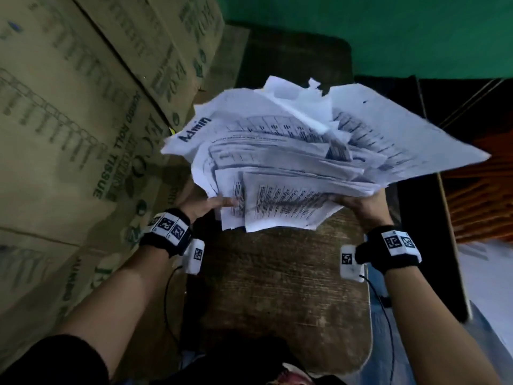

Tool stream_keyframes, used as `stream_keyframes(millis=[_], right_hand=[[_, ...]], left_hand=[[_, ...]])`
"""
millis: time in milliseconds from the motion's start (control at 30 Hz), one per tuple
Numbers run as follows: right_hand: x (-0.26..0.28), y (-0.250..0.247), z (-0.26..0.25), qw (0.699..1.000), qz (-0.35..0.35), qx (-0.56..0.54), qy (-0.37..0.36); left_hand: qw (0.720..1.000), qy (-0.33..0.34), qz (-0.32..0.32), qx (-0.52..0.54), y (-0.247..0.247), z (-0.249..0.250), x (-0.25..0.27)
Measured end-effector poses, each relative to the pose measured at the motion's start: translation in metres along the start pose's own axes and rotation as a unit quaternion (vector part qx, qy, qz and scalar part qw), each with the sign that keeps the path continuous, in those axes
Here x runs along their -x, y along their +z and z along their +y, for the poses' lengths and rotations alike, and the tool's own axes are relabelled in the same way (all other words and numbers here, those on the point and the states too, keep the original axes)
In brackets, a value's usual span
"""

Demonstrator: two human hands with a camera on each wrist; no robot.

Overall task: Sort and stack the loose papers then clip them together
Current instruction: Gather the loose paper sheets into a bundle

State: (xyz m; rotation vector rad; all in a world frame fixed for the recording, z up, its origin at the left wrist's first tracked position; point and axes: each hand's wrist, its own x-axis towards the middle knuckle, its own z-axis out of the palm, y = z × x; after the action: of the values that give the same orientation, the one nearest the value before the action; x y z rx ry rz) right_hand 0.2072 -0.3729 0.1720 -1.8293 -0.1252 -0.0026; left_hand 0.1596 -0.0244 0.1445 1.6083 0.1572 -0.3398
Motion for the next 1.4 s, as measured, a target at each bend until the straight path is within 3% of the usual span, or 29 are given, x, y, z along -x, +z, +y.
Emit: stream_keyframes(millis=[100,200,267,367,500,567,633,700,867,967,1033,1067,1133,1233,1333,1400], right_hand=[[-0.004,0.012,-0.003,0.999,-0.004,0.025,-0.019],[-0.013,0.018,-0.010,0.999,-0.009,0.030,-0.033],[-0.018,0.014,-0.013,0.998,-0.014,0.038,-0.040],[-0.020,0.014,-0.012,0.998,-0.026,0.040,-0.031],[-0.022,0.028,-0.017,0.999,0.012,0.031,-0.029],[-0.022,0.031,-0.032,0.998,0.048,-0.007,-0.034],[-0.022,0.024,-0.043,0.997,0.051,-0.046,-0.039],[-0.019,0.016,-0.044,0.998,0.028,-0.036,-0.051],[-0.014,0.013,-0.012,0.999,0.024,-0.039,0.002],[-0.014,0.017,-0.012,1.000,-0.001,0.010,0.006],[-0.018,0.024,-0.009,0.997,-0.032,0.069,0.033],[-0.021,0.030,-0.011,0.997,-0.029,0.051,0.053],[-0.028,0.038,-0.016,0.996,0.005,-0.015,0.083],[-0.031,0.045,-0.039,0.998,0.045,-0.049,0.011],[-0.033,0.039,-0.056,0.990,0.105,-0.068,-0.059],[-0.033,0.028,-0.055,0.989,0.110,-0.062,-0.078]], left_hand=[[0.998,0.043,0.036,-0.022,0.014,0.012,-0.003],[0.978,0.128,0.154,-0.054,0.022,0.017,-0.012],[0.980,0.103,0.171,0.012,0.016,0.017,-0.014],[0.993,0.054,0.096,0.030,0.014,0.013,-0.019],[0.966,0.070,0.250,0.007,0.030,0.026,-0.021],[0.956,0.095,0.276,0.019,0.024,0.033,-0.023],[0.962,0.090,0.258,0.021,0.014,0.042,-0.021],[0.974,0.103,0.188,0.069,0.005,0.041,-0.017],[0.998,0.002,0.050,0.025,-0.004,0.016,-0.019],[0.993,0.005,0.118,-0.004,-0.007,0.011,-0.018],[0.980,-0.055,0.175,-0.075,-0.005,0.013,-0.016],[0.979,-0.081,0.162,-0.089,-0.002,0.017,-0.016],[0.986,-0.041,0.147,-0.067,0.007,0.026,-0.021],[0.970,0.116,0.213,-0.019,0.020,0.042,-0.029],[0.952,0.135,0.274,-0.015,0.022,0.046,-0.031],[0.955,0.138,0.261,-0.016,0.015,0.047,-0.029]])
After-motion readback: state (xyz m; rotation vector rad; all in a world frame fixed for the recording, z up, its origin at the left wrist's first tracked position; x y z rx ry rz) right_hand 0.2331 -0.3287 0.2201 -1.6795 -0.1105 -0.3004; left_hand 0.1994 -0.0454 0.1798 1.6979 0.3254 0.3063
